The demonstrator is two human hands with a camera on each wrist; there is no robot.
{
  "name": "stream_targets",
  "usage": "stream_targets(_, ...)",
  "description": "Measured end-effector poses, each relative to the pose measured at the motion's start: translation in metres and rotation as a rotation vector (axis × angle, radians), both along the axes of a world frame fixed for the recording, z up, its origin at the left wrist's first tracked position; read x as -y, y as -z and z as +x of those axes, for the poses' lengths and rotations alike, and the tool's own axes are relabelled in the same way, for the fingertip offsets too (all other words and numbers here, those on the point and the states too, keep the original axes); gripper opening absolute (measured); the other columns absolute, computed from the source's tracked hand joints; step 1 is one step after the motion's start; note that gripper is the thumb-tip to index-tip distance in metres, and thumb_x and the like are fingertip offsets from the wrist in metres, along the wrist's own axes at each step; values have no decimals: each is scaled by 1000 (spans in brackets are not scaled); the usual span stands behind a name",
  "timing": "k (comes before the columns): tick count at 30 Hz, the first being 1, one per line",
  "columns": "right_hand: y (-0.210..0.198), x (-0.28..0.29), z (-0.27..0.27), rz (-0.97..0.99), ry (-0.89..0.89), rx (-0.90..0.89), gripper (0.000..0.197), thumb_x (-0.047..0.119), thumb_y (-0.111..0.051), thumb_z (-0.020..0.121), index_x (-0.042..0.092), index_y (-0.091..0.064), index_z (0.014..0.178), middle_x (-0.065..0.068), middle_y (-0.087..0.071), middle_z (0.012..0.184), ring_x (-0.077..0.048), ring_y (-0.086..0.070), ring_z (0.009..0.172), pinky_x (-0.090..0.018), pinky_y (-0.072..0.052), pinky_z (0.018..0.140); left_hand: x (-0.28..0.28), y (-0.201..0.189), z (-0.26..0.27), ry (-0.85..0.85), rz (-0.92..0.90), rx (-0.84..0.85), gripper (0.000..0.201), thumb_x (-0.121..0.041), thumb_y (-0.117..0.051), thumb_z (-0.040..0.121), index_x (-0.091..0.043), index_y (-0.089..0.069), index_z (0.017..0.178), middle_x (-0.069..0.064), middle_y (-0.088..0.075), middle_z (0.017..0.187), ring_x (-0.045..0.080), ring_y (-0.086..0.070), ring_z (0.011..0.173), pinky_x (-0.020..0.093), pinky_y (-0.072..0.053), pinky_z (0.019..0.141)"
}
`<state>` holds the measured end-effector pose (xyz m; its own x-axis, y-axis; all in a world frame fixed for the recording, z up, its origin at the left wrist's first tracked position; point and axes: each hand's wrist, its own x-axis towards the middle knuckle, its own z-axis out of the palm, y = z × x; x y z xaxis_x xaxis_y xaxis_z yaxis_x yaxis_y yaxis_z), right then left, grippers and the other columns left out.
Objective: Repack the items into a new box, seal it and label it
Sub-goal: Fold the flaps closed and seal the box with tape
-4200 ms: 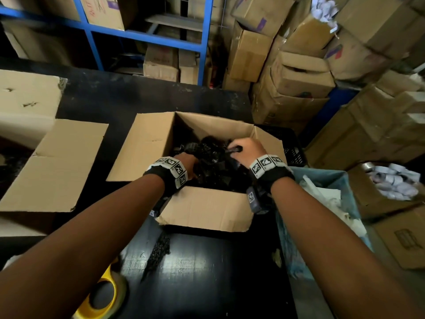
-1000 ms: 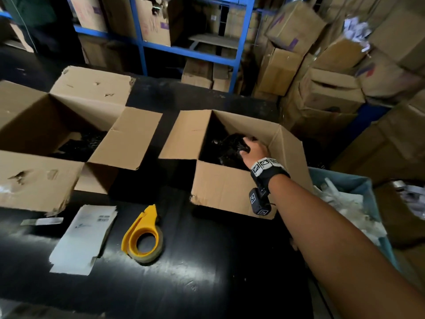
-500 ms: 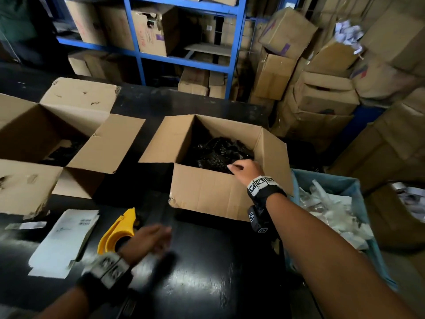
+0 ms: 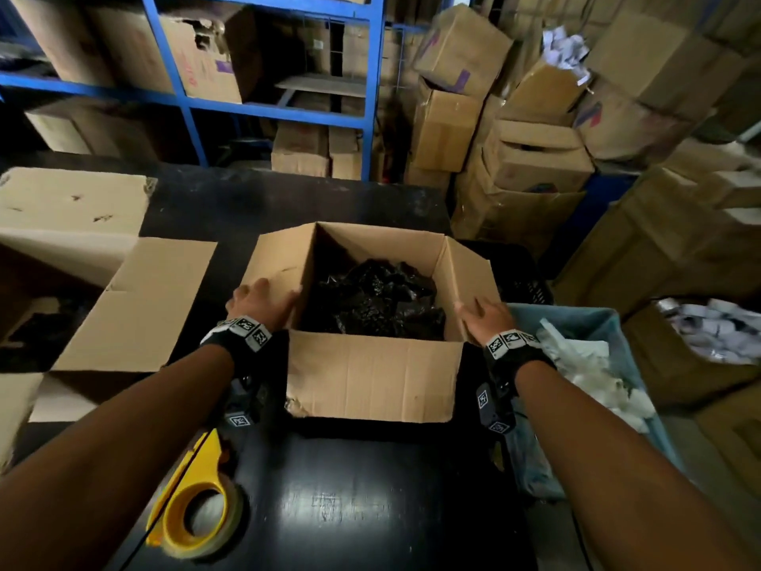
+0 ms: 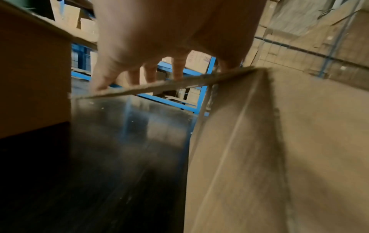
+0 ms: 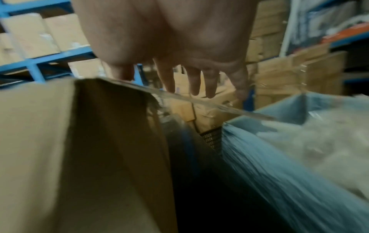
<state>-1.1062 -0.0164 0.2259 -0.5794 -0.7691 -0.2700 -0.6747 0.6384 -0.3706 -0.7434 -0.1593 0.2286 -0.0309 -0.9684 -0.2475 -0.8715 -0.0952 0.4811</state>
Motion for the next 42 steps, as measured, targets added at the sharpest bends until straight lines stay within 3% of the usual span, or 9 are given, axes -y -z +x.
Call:
stream_targets(9, 2, -11, -21, -45, 274, 294, 111, 85, -53, 58, 23, -31, 147, -11, -40, 148, -36, -44, 130, -47, -35, 109, -1, -6, -5, -132, 111, 47, 108, -93, -39, 56, -28, -27, 141, 20, -31, 143, 47, -31, 127, 62, -29, 103)
stream_targets(16, -71, -20, -29, -215, 219, -158, 32, 14, -53, 87, 6, -57, 118, -24, -51, 126, -41, -51, 115, -42, -46, 92, -18, -52, 7, 16, -103, 294, 84, -63, -68, 69, -26, -33, 135, 19, -32, 140, 44, -37, 124, 60, -37, 97)
stream_targets(19, -111, -18, -19, -377, 154, -114, 35, 2, -45, 87, 9, -65, 115, -18, -63, 120, -38, -58, 109, -36, -48, 89, -24, -76, 9, 89, -262, 314, 66, -31, -63, 84, -27, -29, 141, 17, -35, 140, 41, -41, 121, 56, -44, 94)
stream_targets(23, -136, -11, 21, -508, -35, 160, 45, 10, -55, 89, 14, -55, 134, -5, -62, 131, -24, -53, 126, -27, -38, 103, -30, -105, -9, 203, -427, 28, 68, -7, -57, 84, -25, -31, 144, 18, -42, 139, 39, -56, 109, 49, -49, 89)
stream_targets(26, -127, -4, 54, -524, -136, 222, 37, 24, -61, 90, 15, -63, 126, -6, -65, 125, -23, -58, 118, -26, -42, 97, -44, -110, -36, 335, -419, -174, 61, -24, -58, 89, -32, -31, 143, 7, -58, 128, 24, -63, 99, 36, -51, 83)
stream_targets(30, -87, 1, 70, -321, -202, 189, 46, 48, -53, 91, 17, -64, 123, -8, -64, 125, -28, -57, 119, -30, -42, 98, -68, -83, -64, 438, -306, -318, 66, -44, -57, 89, -30, -26, 146, 1, -54, 135, 22, -59, 111, 39, -47, 97)
stream_targets(33, -54, -11, 64, -169, -216, 147, 38, 46, -48, 92, 15, -68, 98, -9, -65, 100, -33, -59, 107, -34, -38, 88, -75, -51, -64, 450, -231, -198, 70, -47, -55, 88, -28, -22, 147, 4, -54, 135, 27, -53, 120, 45, -43, 101)
stream_targets(38, -18, -39, 58, -137, -308, 25, 36, 38, -53, 93, 16, -65, 119, -2, -41, 148, -24, -30, 139, -41, -26, 112, -90, -4, -38, 268, -175, -21, 67, -49, -56, 87, -26, -31, 145, 10, -16, 155, 37, -30, 135, 48, -31, 111)
stream_targets(42, -23, -52, 64, -229, -295, -7, 41, 27, -65, 88, 12, -62, 127, -11, -19, 158, -30, -21, 143, -32, -20, 114, -101, 3, -28, 121, -126, -84, 71, -48, -65, 80, -25, -33, 140, 13, -50, 132, 35, -54, 114, 44, -46, 97)
